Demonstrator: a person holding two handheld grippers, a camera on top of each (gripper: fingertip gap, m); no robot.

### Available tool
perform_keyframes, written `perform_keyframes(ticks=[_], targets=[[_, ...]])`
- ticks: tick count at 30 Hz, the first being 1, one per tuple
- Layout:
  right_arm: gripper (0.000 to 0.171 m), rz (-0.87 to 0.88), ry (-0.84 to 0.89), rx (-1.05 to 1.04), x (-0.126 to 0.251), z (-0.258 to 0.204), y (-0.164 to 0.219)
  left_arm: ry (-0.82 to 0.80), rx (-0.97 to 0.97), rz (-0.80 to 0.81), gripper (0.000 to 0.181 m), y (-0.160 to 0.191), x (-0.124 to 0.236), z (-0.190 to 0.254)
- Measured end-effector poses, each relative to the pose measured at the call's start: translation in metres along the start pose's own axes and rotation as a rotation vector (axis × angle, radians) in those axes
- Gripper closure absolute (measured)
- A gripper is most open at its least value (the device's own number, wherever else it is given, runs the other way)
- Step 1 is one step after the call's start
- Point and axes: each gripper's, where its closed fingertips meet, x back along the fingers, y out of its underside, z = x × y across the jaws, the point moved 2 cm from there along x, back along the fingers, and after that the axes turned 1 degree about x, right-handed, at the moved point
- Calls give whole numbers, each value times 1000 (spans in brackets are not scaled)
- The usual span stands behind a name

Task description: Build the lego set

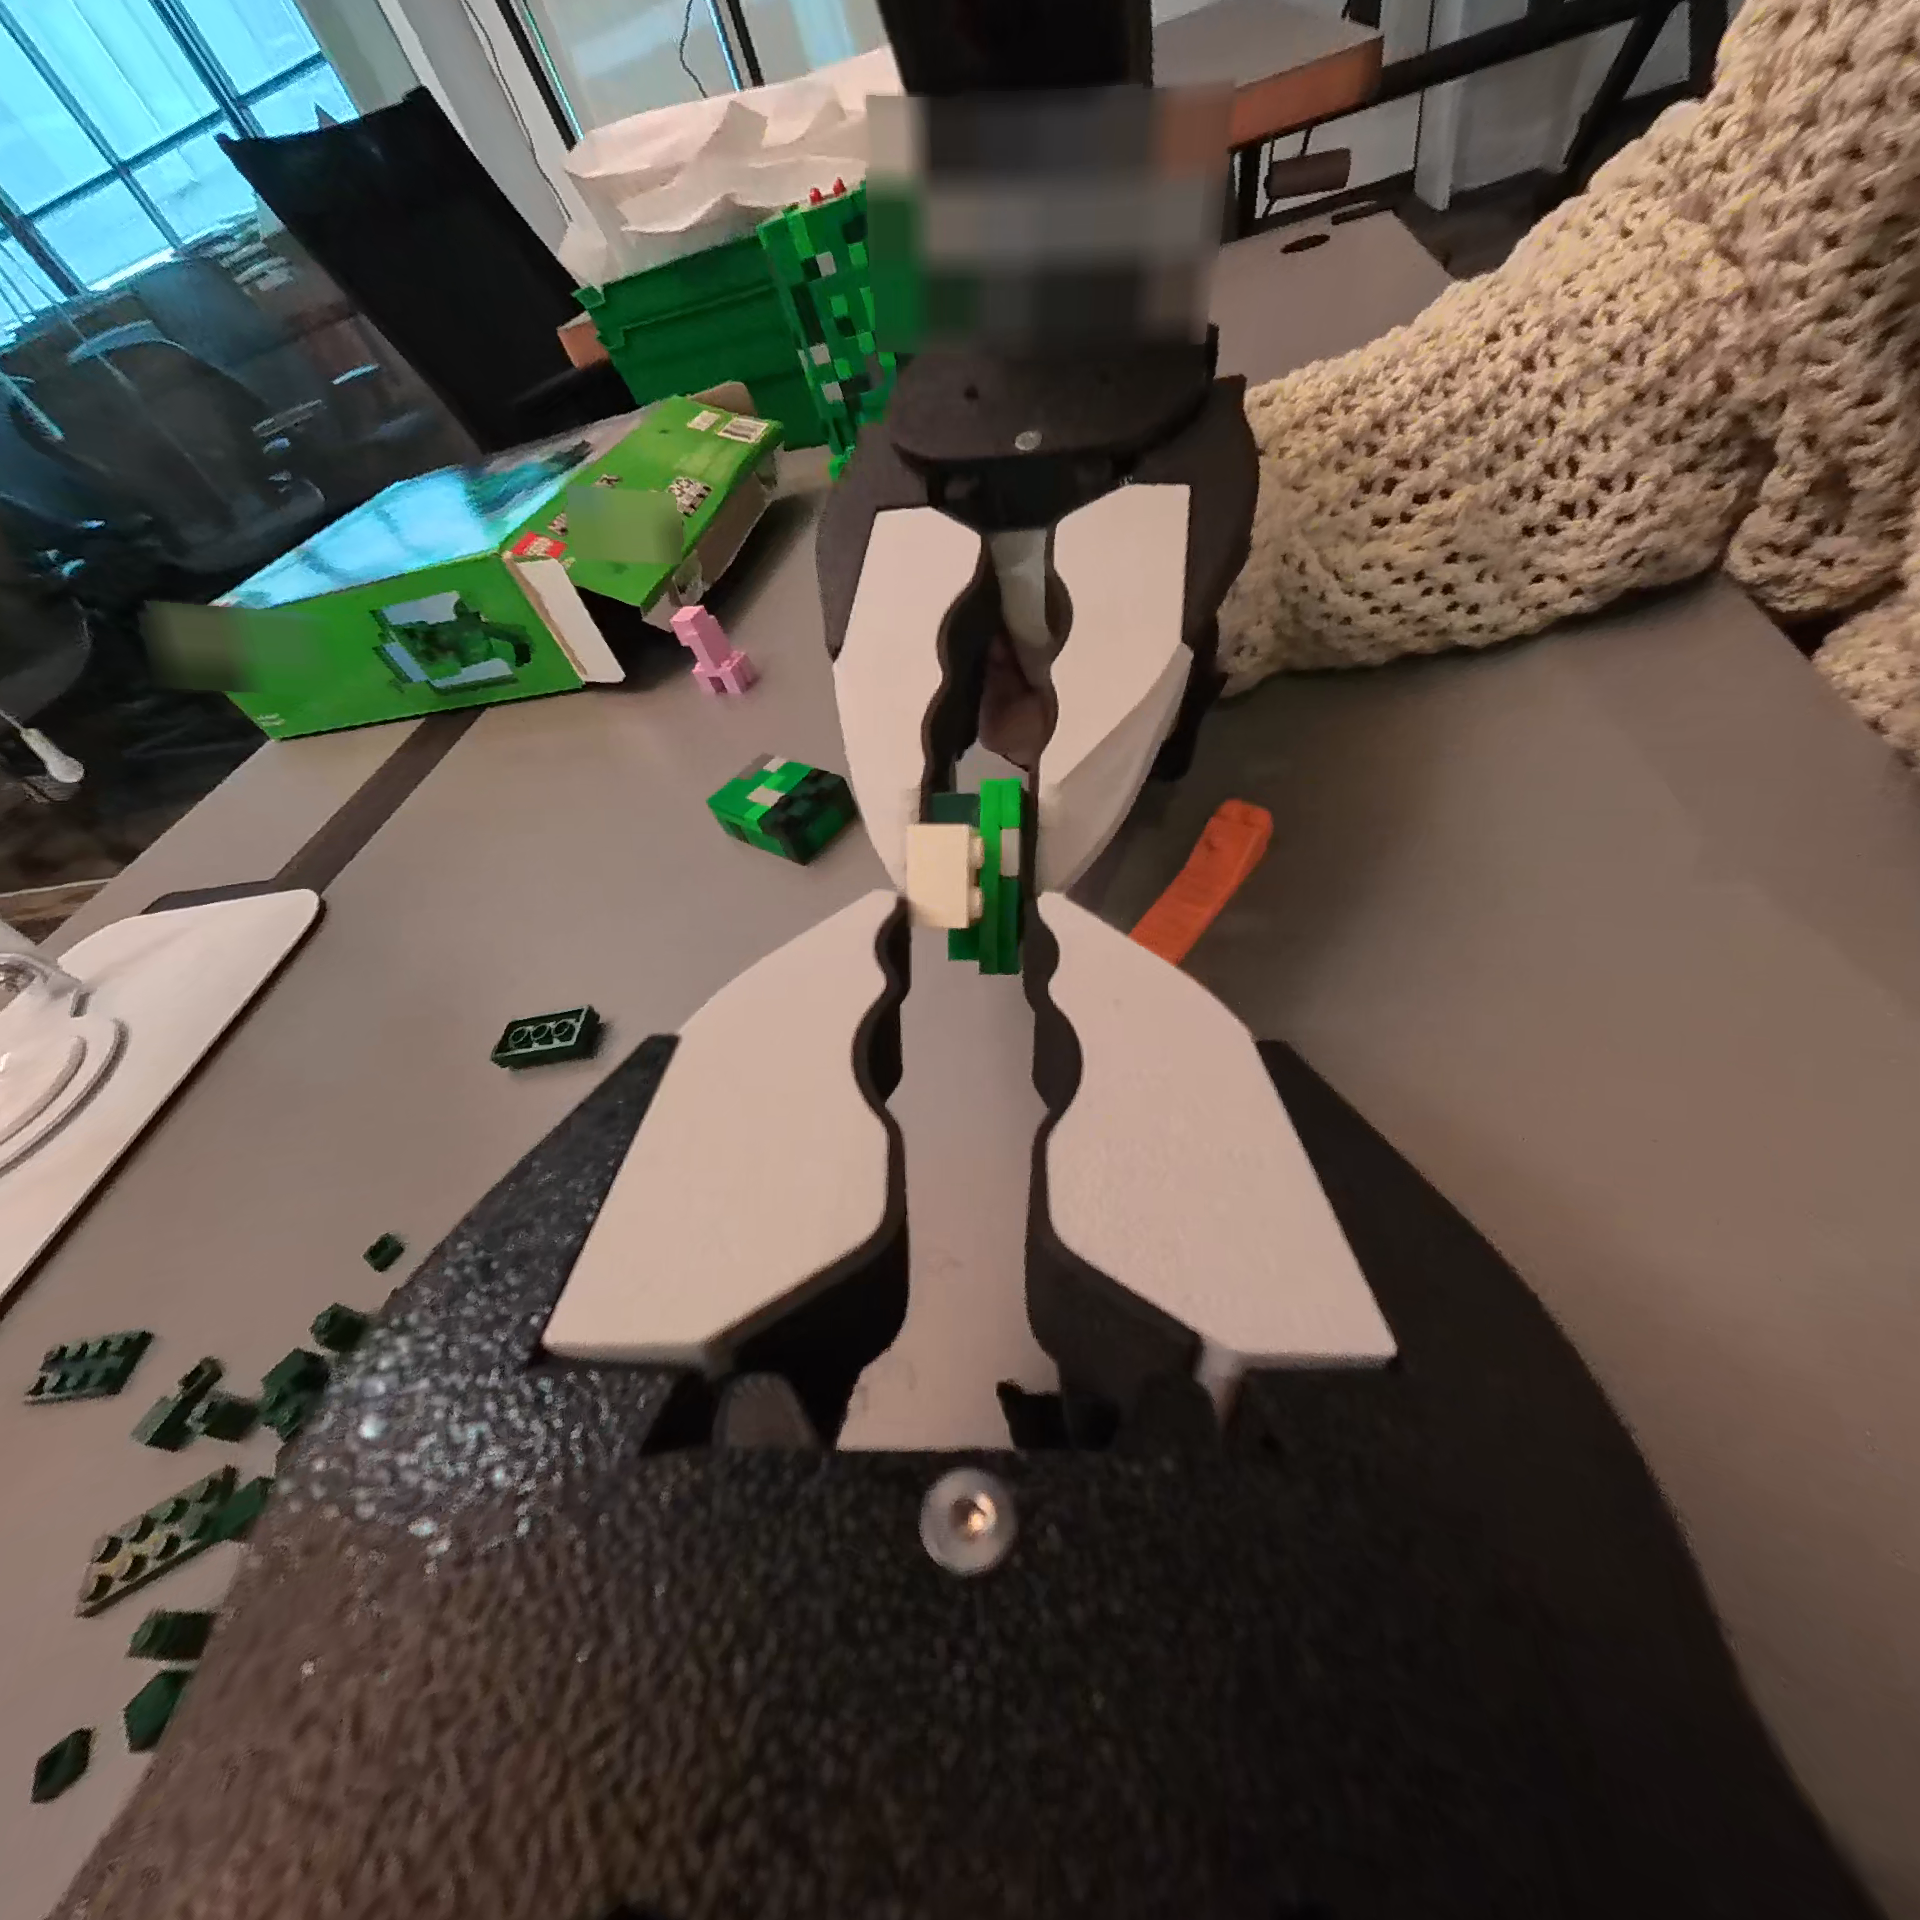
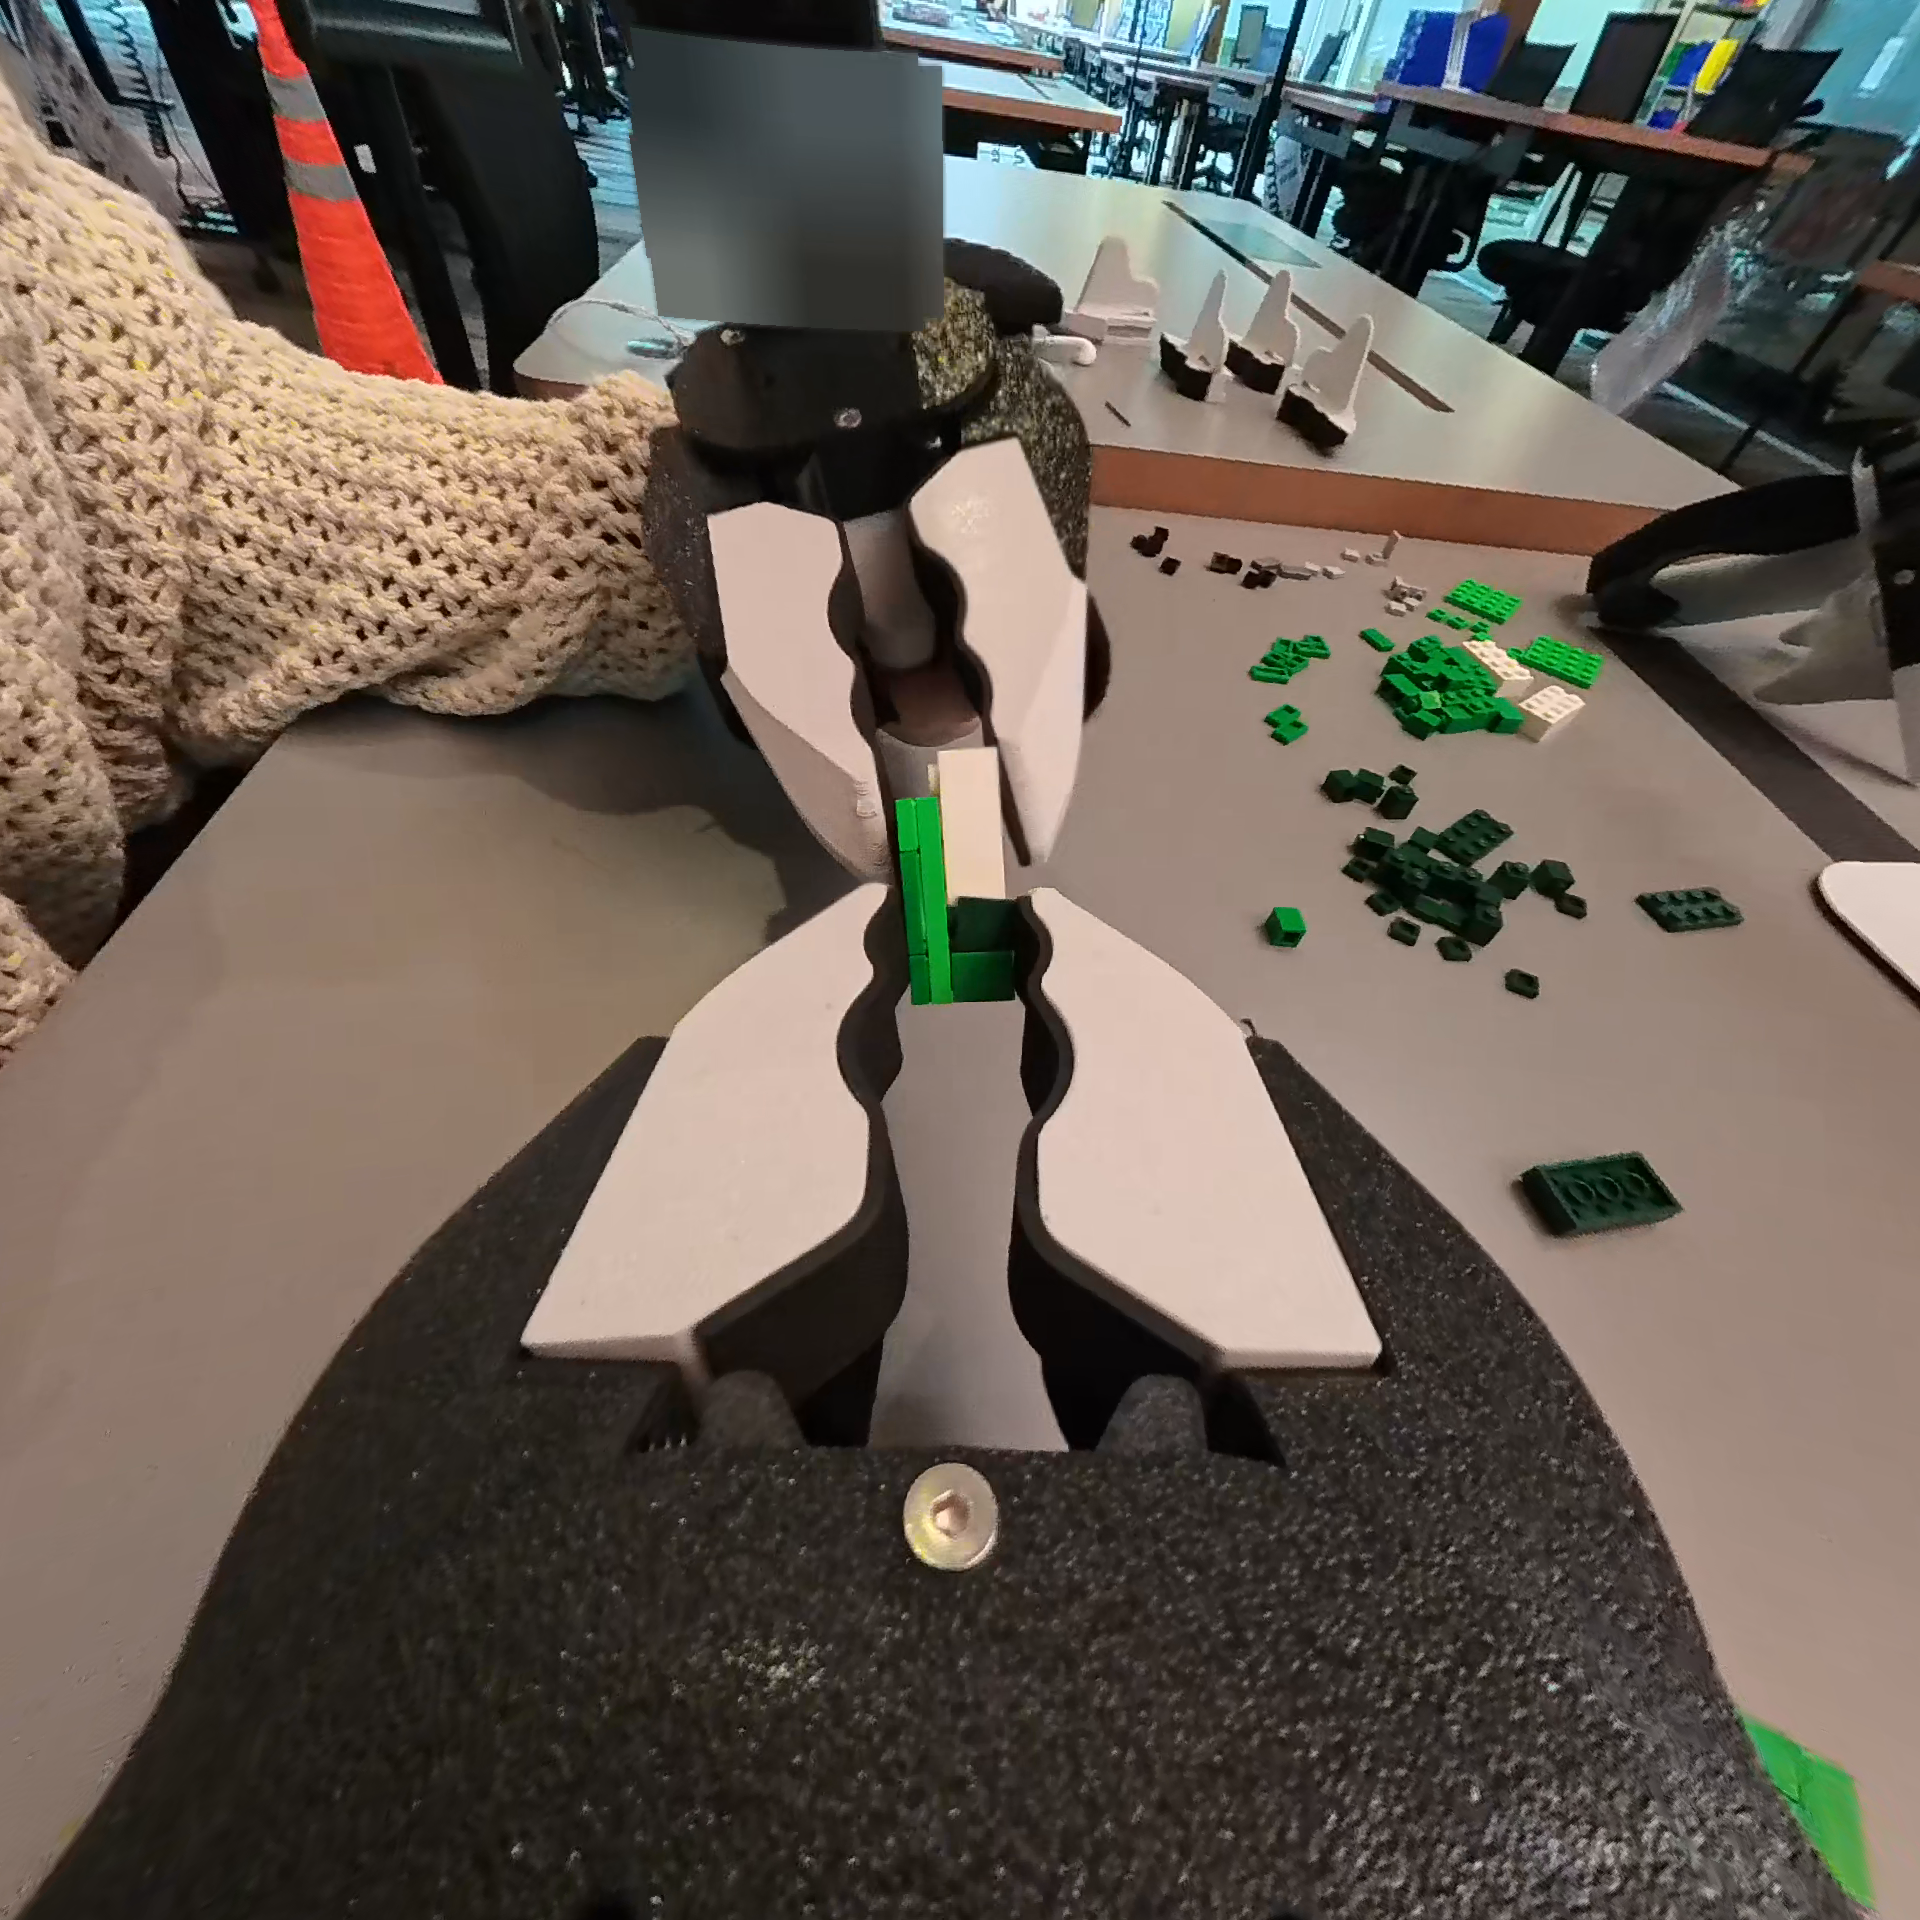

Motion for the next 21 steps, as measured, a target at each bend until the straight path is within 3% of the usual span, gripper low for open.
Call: perform_keyframes(ticks=[11,21], targets=[[144,-32,79,110,2,2,-2,24,-7,10,163,-2,2,2],[151,-67,113,237,5,-2,-2,29,7,7,163,0,2,2]])
